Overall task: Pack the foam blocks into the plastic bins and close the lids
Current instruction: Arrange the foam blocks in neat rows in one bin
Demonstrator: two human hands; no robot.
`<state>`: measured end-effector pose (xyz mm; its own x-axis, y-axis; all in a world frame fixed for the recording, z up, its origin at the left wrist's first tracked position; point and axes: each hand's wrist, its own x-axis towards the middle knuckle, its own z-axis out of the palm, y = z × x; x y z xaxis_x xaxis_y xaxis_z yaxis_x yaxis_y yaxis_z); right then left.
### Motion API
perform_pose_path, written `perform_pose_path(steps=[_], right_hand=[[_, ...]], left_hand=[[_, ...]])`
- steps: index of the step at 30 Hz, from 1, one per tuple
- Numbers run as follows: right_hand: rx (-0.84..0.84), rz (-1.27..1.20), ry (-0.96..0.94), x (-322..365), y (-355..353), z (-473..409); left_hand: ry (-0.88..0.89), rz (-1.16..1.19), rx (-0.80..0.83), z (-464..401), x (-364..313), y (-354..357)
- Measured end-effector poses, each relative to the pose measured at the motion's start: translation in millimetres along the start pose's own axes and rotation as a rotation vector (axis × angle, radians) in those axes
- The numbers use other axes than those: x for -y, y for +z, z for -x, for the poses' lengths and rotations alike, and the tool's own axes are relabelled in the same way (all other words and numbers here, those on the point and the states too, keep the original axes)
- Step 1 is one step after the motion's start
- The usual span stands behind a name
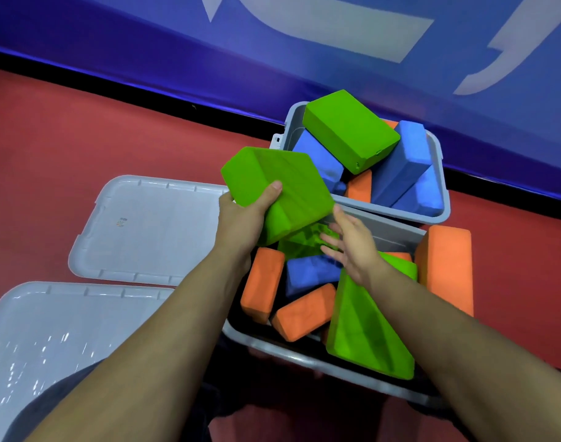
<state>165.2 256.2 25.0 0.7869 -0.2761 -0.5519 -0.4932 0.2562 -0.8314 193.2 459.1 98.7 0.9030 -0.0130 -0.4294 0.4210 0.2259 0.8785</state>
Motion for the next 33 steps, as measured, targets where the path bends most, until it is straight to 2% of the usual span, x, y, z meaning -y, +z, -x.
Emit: perform_pose_path(steps=[2, 8, 11, 14, 16, 20, 23, 27, 30, 33], right_hand=[[0.039, -0.062, 0.023, 17.7, -16.6, 4.5], [-0.011, 0.126, -0.026, 44.9, -89.0, 32.0], [-0.001, 0.066, -0.088, 48.8, -116.6, 56.5], [0.059, -0.015, -0.069, 41.3, -137.4, 77.7], [0.073, -0.016, -0.05, 32.8, -142.6, 87.5], [0.097, 0.253, -0.009, 8.2, -130.6, 96.3], [0.061, 0.446, -0.072, -11.4, -122.8, 91.7], [0.105, 0.638, -0.004, -16.4, -117.7, 86.1], [0.053, 0.7, -0.026, -16.2, -124.8, 71.1], [0.046, 0.801, -0.009, -8.8, -127.5, 65.6]], left_hand=[[-0.065, -0.041, 0.002, 6.0, -4.0, 6.0], [-0.027, -0.072, 0.081, 15.2, -15.2, 19.8], [-0.07, -0.082, 0.168, 26.9, -22.3, 26.6], [-0.11, -0.246, 0.31, 39.8, -22.8, 24.9], [-0.153, -0.409, 0.348, 48.0, -18.0, 19.7], [-0.348, -0.529, 0.337, 62.4, -0.2, 6.3], [-0.414, -0.694, 0.306, 68.1, 17.0, 7.4], [-0.45, -0.909, 0.284, 42.0, 63.1, -15.0], [-0.476, -1.076, 0.365, 14.6, 99.6, -30.7], [-0.422, -1.059, 0.406, 25.9, 91.4, -16.8]])
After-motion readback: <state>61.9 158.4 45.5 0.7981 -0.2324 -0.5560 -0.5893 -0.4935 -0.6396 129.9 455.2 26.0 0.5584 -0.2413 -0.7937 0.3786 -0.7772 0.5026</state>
